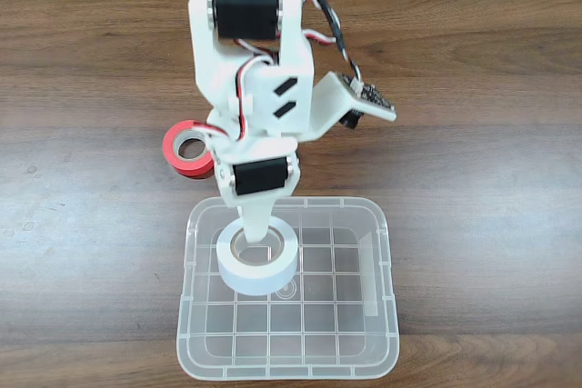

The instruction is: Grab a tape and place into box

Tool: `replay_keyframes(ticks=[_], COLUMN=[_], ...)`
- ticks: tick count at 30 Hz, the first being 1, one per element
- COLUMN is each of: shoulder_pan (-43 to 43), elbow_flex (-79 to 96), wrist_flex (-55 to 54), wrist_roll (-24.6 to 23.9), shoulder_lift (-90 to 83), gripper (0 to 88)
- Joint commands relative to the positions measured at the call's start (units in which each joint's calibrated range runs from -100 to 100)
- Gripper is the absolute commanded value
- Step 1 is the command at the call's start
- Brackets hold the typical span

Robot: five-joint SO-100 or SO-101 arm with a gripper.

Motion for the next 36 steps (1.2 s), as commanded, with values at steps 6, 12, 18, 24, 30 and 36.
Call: replay_keyframes(ticks=[6, 12, 18, 24, 30, 36], shoulder_pan=[-2.0, -3.7, -4.0, -3.4, -3.2, -3.2], elbow_flex=[-26.0, -29.2, -29.2, -29.3, -29.3, -29.3], wrist_flex=[-0.4, -0.3, -0.3, -0.3, 0.5, 3.2], wrist_roll=[-0.3, -0.2, -0.2, -0.2, -0.2, -0.3], shoulder_lift=[19.1, 25.5, 26.7, 26.2, 26.1, 22.6], gripper=[4.0, 4.4, 10.2, 17.8, 17.8, 17.7])
